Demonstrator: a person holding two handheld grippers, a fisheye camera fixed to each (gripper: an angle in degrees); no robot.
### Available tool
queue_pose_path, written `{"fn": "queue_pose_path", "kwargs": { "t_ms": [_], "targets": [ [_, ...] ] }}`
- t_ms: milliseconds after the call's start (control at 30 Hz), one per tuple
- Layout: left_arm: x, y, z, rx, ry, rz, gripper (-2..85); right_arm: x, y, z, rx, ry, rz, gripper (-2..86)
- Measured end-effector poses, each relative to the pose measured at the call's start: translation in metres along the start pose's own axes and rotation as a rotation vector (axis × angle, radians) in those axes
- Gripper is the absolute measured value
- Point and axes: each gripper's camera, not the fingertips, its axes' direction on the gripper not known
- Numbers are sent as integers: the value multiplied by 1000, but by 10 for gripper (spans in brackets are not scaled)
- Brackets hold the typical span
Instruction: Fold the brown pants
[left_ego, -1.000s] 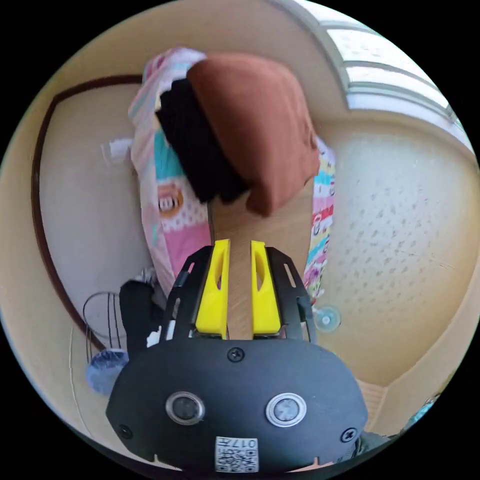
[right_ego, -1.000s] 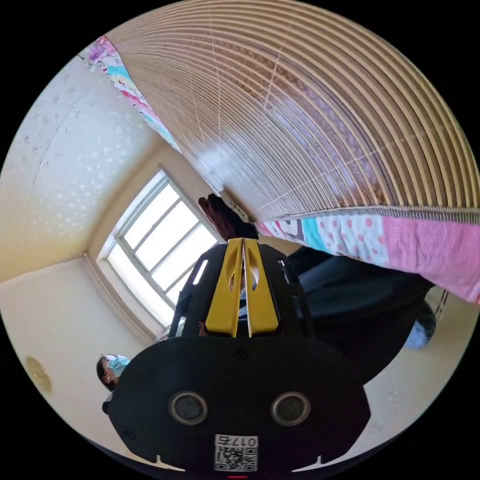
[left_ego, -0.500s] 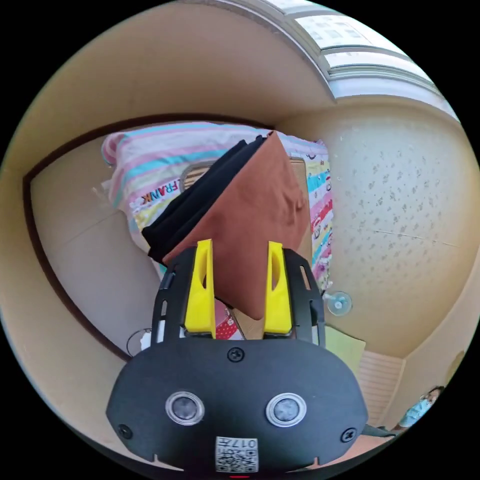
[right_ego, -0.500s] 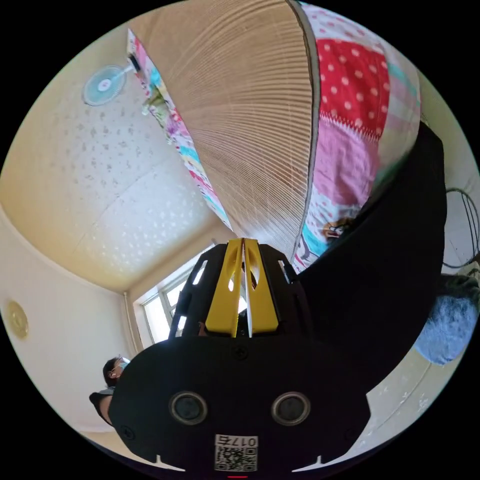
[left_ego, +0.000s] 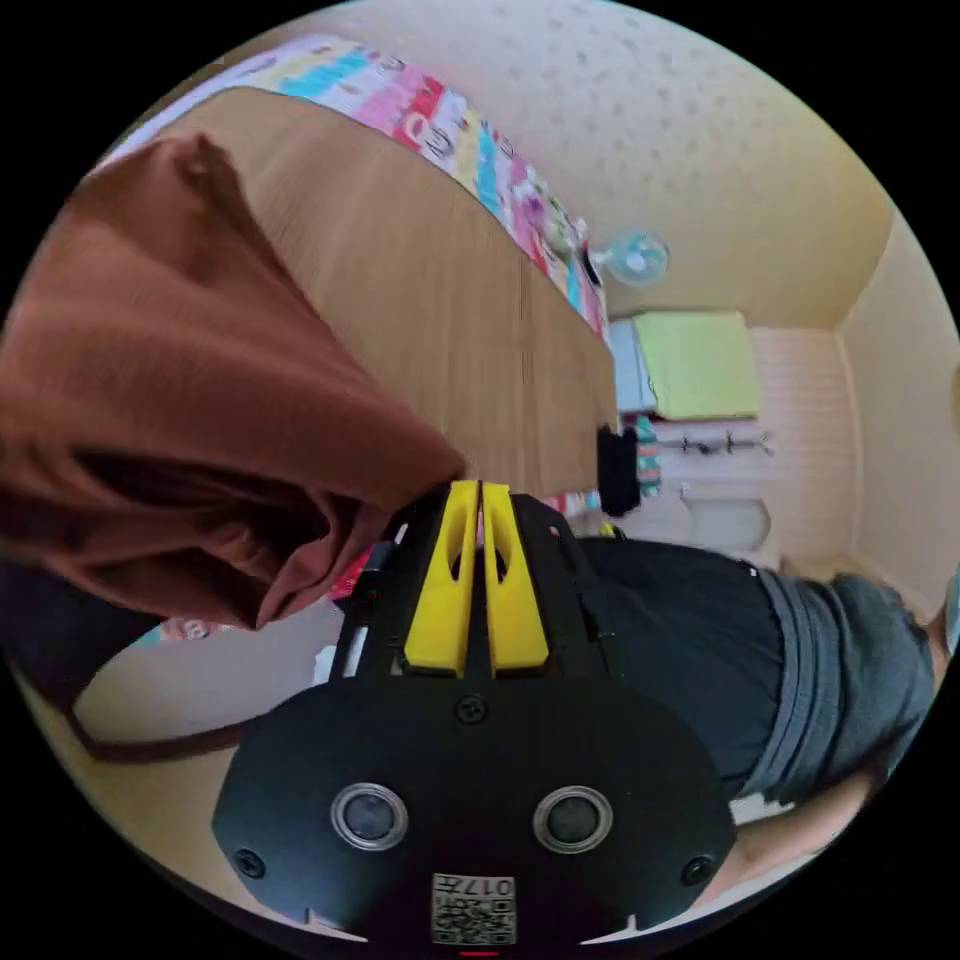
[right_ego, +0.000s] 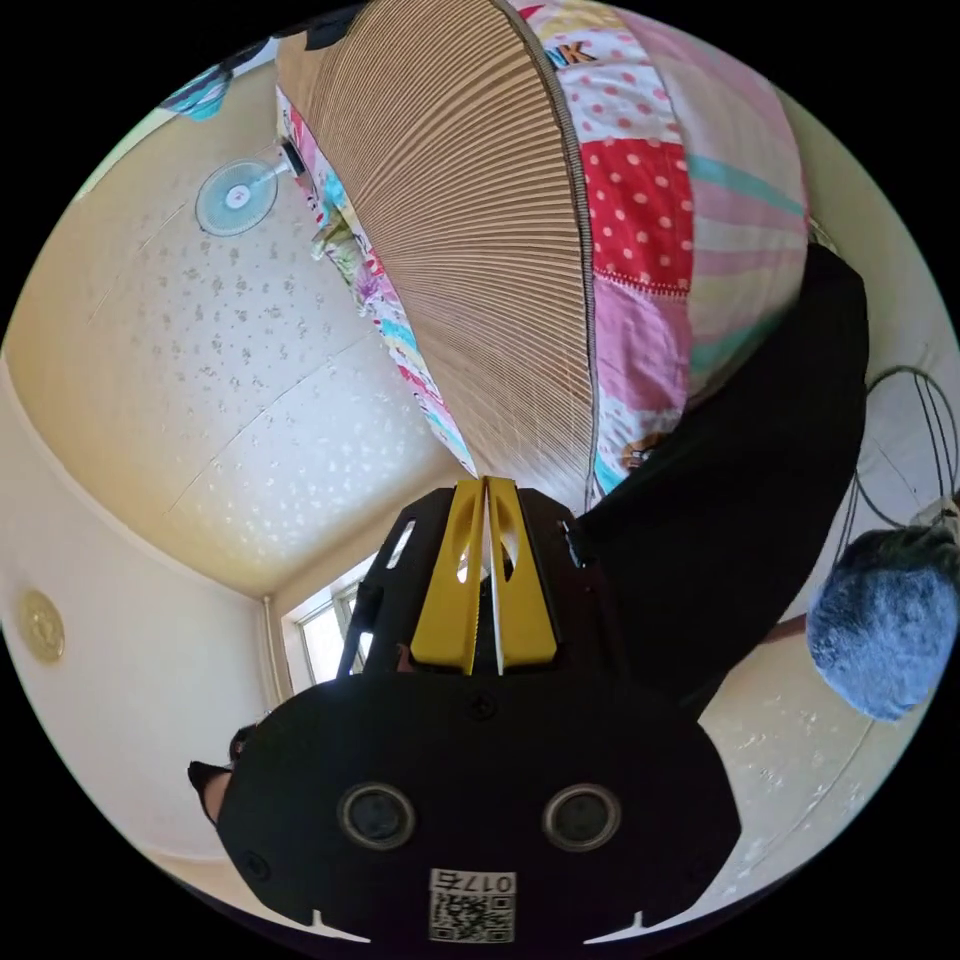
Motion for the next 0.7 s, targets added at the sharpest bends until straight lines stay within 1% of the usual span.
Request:
{"fn": "queue_pose_path", "kwargs": {
  "t_ms": [67, 133, 167, 200, 233, 300, 333, 400, 433, 500, 533, 600, 633, 667, 700],
  "targets": [
    [14, -20, 57, -112, 208, 52, 1, -2, -16, 15, 5, -67, -12, 6],
    [14, -26, 89, -118, 215, -30, 26, -10, -34, 36, -18, -137, -39, 7],
    [5, -26, 101, -124, 213, -100, 53, -19, -46, 52, -48, -171, -63, 7],
    [-11, -24, 103, -134, 214, -184, 86, -30, -58, 68, -88, -195, -94, 8],
    [-21, -23, 101, -128, 205, -241, 98, -36, -64, 76, -114, -204, -112, 8],
    [-67, -2, 74, -2, 171, -514, 135, -62, -83, 103, -242, -193, -179, 8],
    [-78, 5, 65, 51, 180, -571, 140, -68, -86, 108, -276, -176, -196, 8],
    [-114, 41, 33, 286, 239, -771, 155, -82, -96, 121, -383, -73, -244, 8],
    [-121, 50, 26, 345, 247, -810, 158, -83, -97, 121, -399, -46, -247, 8],
    [-140, 83, -6, 568, 190, -935, 167, -77, -103, 116, -418, 17, -233, 8],
    [-143, 89, -13, 616, 164, -956, 168, -73, -104, 113, -412, 19, -225, 8],
    [-149, 104, -37, 781, 70, -995, 168, -55, -110, 96, -342, -7, -181, 8],
    [-151, 104, -40, 819, 67, -977, 166, -49, -111, 91, -316, -23, -169, 8],
    [-156, 99, -41, 866, 108, -917, 158, -38, -113, 81, -257, -64, -144, 8],
    [-164, 90, -34, 836, 157, -899, 124, -25, -115, 72, -188, -123, -114, 8]
  ]
}}
